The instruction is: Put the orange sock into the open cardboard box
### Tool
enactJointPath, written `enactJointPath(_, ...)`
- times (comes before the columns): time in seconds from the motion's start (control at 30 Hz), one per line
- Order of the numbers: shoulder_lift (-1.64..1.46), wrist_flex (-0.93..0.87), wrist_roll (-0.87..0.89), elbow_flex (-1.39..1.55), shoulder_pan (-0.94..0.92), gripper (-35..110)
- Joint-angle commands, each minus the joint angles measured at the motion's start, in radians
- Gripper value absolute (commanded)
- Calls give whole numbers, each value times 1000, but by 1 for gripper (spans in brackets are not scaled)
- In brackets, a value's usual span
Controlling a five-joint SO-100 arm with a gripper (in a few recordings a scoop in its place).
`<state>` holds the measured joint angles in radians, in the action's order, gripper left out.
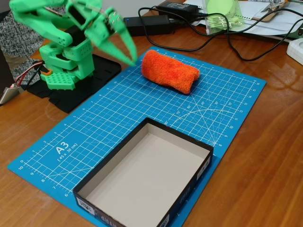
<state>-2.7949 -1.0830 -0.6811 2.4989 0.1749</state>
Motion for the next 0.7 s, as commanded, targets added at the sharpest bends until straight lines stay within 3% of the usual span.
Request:
enactJointPath(0.0, 295, -97, -133, -287, 126, 7)
enactJointPath(0.13, 494, -120, -275, -298, 189, 10)
enactJointPath(0.33, 650, 51, -382, -184, 166, 21)
enactJointPath(0.53, 724, 230, -316, -221, 169, 32)
enactJointPath(0.67, 781, 299, -316, -222, 202, 31)
